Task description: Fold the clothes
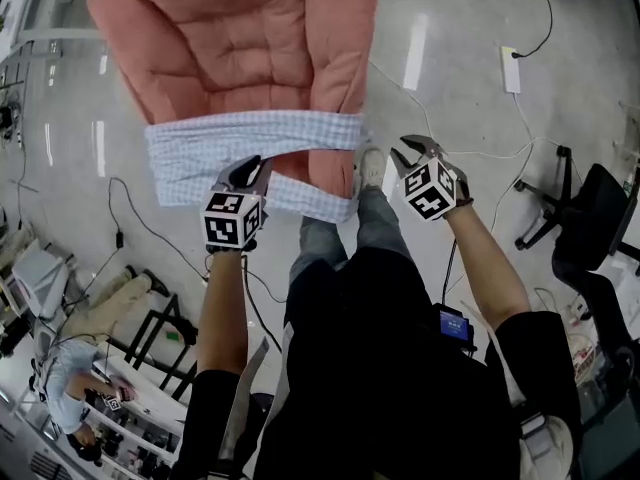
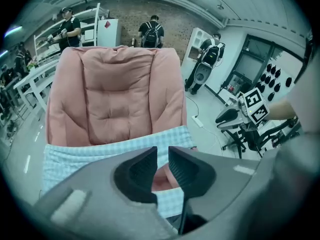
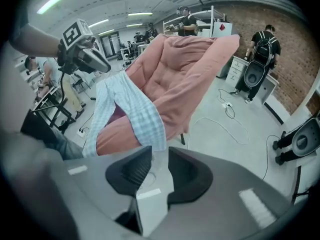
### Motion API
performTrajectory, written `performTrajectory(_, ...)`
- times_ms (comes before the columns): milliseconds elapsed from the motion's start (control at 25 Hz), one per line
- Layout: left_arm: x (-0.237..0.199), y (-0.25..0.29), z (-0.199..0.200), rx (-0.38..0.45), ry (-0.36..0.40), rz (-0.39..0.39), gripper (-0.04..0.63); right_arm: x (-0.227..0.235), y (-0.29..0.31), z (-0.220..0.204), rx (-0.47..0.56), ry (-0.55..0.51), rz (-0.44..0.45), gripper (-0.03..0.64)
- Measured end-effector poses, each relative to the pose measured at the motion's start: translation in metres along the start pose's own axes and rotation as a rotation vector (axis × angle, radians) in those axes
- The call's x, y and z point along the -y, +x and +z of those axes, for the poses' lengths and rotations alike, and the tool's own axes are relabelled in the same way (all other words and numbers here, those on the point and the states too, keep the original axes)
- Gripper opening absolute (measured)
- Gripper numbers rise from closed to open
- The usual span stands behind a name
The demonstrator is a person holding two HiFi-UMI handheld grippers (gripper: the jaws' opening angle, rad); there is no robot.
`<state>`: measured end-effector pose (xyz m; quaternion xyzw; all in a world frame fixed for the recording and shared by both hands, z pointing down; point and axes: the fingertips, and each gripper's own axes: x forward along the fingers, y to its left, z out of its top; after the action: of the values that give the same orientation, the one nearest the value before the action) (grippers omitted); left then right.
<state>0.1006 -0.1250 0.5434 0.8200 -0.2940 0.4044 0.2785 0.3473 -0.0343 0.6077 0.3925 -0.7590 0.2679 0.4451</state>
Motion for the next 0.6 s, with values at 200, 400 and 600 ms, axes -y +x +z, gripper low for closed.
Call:
performTrajectory(200, -0.015, 0.013, -0.016, -0.042, 0.077, -0.035, 0.078, -0.015, 0.037, 0.01, 0.006, 0.003, 0.01, 0.115)
performTrajectory(400, -0.033, 0.02, -0.024, -0.073, 0.119, -0.079, 0.078, -0.027, 0.1, -0.003, -0.093, -0.159, 0.054, 0.115)
performTrajectory(600, -0.039, 0.039, -0.036, -0.118, 0.257, -0.099, 0.078, -0.041, 0.129, -0.021, -0.136, -0.271, 0.087, 0.117)
